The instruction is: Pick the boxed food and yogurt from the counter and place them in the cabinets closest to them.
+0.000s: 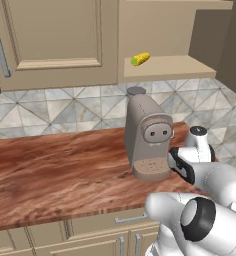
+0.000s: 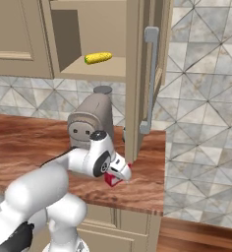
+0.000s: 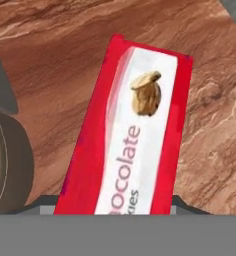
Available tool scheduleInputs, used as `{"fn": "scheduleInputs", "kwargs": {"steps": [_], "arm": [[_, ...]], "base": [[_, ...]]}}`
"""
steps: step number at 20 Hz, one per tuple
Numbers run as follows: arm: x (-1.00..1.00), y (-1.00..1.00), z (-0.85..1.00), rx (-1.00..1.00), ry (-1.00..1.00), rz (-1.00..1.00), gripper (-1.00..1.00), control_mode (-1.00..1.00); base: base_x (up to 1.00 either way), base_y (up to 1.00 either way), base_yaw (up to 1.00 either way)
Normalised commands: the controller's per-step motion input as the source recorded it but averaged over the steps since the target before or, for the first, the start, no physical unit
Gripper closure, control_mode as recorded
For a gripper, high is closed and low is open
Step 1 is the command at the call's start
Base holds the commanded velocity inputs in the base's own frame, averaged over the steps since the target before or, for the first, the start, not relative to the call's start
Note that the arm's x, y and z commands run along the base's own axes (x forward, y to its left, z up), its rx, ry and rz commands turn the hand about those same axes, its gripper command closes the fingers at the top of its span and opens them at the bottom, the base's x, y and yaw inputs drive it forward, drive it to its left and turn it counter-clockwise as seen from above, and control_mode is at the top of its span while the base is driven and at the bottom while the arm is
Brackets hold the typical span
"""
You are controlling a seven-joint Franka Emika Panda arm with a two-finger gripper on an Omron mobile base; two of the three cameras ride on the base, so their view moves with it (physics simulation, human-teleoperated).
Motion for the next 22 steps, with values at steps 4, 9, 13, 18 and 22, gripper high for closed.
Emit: {"fn": "scheduleInputs", "kwargs": {"steps": [4, 9, 13, 18, 22], "arm": [[-0.18, -0.1, 0.79, 0.07, 0.0, 0.0, 1.0, -1.0], [-0.38, -0.04, 0.72, 0.02, 0.0, 0.03, 1.0, -1.0], [-0.53, 0.0, 0.62, 0.0, -0.03, 0.05, 1.0, -1.0], [-0.54, 0.0, 0.57, 0.0, -0.04, 0.06, 1.0, -1.0], [-0.49, 0.07, 0.64, 0.0, -0.07, 0.07, 1.0, -1.0]], "base": [[0.0, 0.0, 0.0], [0.0, 0.0, 0.0], [0.0, 0.0, 0.0], [0.0, 0.0, 0.0], [0.0, 0.0, 0.0]]}}
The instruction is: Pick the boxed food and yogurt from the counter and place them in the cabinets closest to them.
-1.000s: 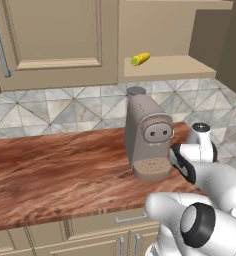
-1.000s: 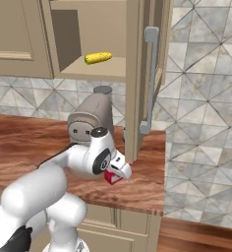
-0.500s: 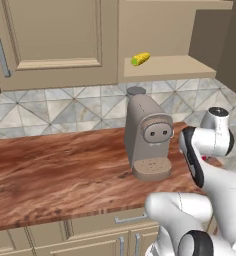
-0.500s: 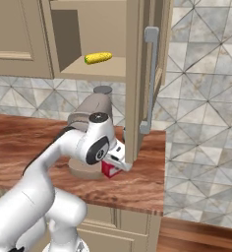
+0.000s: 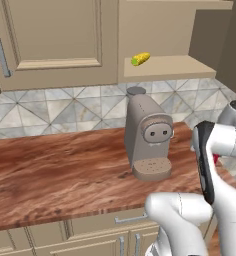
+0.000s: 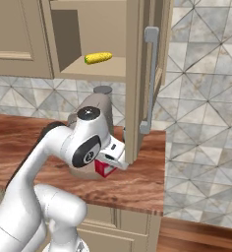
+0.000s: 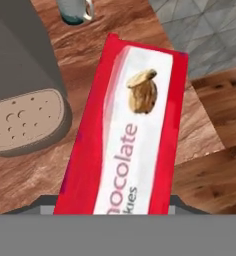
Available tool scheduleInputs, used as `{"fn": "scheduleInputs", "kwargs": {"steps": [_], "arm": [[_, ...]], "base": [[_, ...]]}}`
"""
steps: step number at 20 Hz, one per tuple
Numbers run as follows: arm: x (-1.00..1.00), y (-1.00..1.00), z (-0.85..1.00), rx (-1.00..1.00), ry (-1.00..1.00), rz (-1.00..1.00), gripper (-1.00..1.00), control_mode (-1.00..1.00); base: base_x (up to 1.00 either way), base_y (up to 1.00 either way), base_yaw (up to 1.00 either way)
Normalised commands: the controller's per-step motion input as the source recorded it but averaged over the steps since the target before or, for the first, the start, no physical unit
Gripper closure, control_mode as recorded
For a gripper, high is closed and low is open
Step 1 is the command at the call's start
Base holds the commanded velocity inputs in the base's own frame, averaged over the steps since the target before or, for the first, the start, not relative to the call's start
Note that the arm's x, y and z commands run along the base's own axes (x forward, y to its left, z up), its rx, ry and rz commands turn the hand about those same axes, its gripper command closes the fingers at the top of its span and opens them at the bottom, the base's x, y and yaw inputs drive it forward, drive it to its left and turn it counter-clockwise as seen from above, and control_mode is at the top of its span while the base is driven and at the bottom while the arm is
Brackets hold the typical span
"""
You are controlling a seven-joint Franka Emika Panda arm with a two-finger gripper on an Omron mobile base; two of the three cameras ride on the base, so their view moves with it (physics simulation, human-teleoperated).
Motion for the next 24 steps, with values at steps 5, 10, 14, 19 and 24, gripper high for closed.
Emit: {"fn": "scheduleInputs", "kwargs": {"steps": [5, 10, 14, 19, 24], "arm": [[-0.34, 0.23, 0.71, 0.0, -0.07, 0.07, 1.0, -1.0], [-0.16, 0.2, 0.66, 0.0, -0.06, 0.04, 1.0, -1.0], [-0.12, 0.14, 0.64, 0.0, -0.08, 0.05, 1.0, -1.0], [-0.03, 0.08, 0.46, 0.0, -0.08, 0.03, 1.0, -1.0], [0.0, 0.0, 0.04, 0.0, -0.01, 0.01, 1.0, -1.0]], "base": [[0.0, 0.0, 0.0], [0.0, 0.0, 0.0], [0.0, 0.0, 0.0], [0.0, 0.0, 0.0], [0.0, 0.0, 0.0]]}}
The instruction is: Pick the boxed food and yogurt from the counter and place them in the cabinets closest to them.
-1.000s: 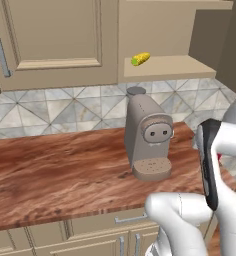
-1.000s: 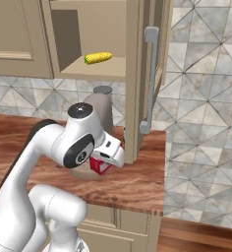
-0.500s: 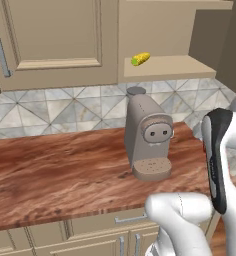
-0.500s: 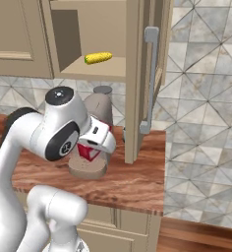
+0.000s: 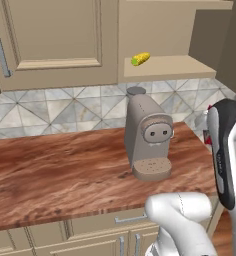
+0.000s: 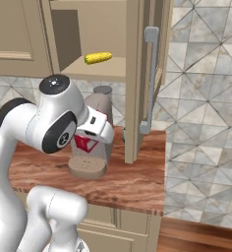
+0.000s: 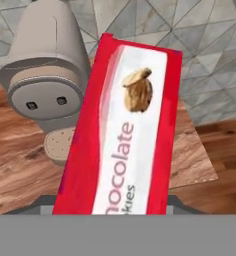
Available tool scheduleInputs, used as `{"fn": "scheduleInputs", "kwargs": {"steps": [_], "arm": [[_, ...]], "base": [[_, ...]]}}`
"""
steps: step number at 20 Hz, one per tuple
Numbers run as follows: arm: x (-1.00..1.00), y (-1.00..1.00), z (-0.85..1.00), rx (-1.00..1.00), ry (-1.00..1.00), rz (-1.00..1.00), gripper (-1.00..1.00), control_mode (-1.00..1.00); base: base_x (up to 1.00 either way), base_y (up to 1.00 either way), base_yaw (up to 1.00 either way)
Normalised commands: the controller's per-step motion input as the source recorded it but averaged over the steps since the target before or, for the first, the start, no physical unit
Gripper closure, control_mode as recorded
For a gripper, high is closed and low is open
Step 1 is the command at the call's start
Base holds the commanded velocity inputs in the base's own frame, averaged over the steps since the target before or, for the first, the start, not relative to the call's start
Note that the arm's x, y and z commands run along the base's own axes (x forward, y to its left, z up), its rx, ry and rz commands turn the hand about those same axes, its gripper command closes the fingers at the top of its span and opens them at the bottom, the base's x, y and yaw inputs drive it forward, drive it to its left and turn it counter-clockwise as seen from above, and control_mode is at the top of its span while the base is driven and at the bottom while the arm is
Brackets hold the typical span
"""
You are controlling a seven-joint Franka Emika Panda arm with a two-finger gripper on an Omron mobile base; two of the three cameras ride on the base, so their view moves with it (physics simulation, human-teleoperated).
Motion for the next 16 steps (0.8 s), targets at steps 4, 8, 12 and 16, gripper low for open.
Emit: {"fn": "scheduleInputs", "kwargs": {"steps": [4, 8, 12, 16], "arm": [[0.01, 0.0, 0.41, 0.0, -0.07, 0.07, 1.0, -1.0], [0.03, 0.04, 0.56, 0.0, -0.06, 0.07, 1.0, -1.0], [0.0, 0.07, 0.59, -0.01, -0.07, 0.08, 1.0, -1.0], [0.04, 0.1, 0.56, -0.03, -0.06, 0.07, 1.0, -1.0]], "base": [[0.0, 0.0, 0.0], [0.0, 0.0, 0.0], [0.0, 0.0, 0.0], [0.0, 0.0, 0.0]]}}
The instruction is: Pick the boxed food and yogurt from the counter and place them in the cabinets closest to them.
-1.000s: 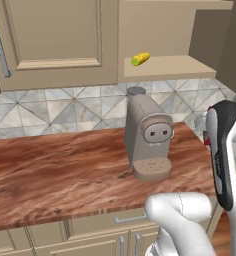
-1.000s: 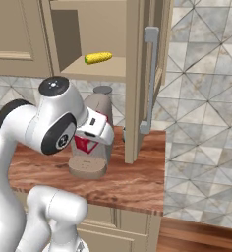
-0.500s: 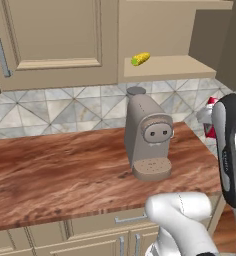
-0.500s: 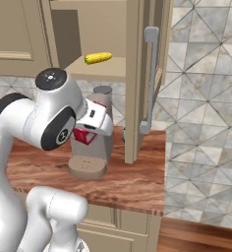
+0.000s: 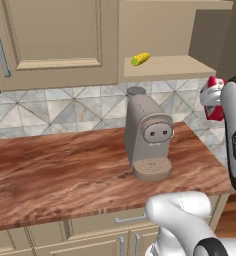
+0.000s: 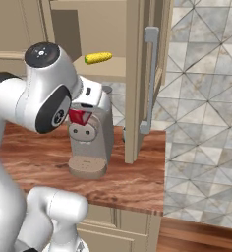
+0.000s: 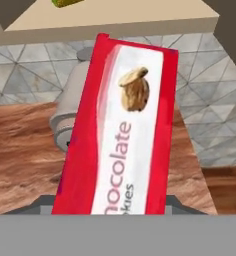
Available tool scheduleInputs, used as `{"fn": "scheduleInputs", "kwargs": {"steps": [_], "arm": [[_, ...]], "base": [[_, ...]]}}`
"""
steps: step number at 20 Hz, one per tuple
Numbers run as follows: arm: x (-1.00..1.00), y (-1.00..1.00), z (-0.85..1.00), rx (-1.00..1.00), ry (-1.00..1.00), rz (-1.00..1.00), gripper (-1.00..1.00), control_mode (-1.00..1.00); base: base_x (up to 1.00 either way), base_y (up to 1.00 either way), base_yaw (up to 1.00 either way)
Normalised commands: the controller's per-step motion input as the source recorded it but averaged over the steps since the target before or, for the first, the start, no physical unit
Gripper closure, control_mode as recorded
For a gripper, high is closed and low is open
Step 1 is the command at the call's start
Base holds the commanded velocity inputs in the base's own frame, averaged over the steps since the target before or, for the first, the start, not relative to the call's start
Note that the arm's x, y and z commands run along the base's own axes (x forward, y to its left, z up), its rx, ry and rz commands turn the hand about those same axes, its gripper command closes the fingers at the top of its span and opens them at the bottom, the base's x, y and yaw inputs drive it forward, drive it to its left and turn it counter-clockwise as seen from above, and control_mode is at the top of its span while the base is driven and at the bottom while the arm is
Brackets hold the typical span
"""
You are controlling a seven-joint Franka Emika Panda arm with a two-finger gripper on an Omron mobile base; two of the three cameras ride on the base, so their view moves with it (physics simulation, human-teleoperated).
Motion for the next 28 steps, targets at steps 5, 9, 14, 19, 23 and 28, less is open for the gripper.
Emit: {"fn": "scheduleInputs", "kwargs": {"steps": [5, 9, 14, 19, 23, 28], "arm": [[0.26, 0.06, 0.27, -0.02, -0.01, 0.04, 1.0, -1.0], [0.41, 0.08, 0.1, -0.01, 0.0, 0.0, 1.0, -1.0], [0.43, 0.2, 0.17, -0.03, 0.0, 0.02, 1.0, -1.0], [0.22, 0.13, 0.37, -0.02, -0.01, 0.02, 1.0, -1.0], [0.04, 0.01, 0.0, -0.02, -0.03, 0.02, 1.0, -1.0], [0.5, 0.0, 0.0, 0.0, -0.05, 0.02, 1.0, -1.0]], "base": [[0.0, 0.0, 0.0], [0.0, 0.0, 0.0], [0.0, 0.0, 0.0], [0.0, 0.0, 0.0], [0.0, 0.0, 0.0], [0.0, 0.0, 0.0]]}}
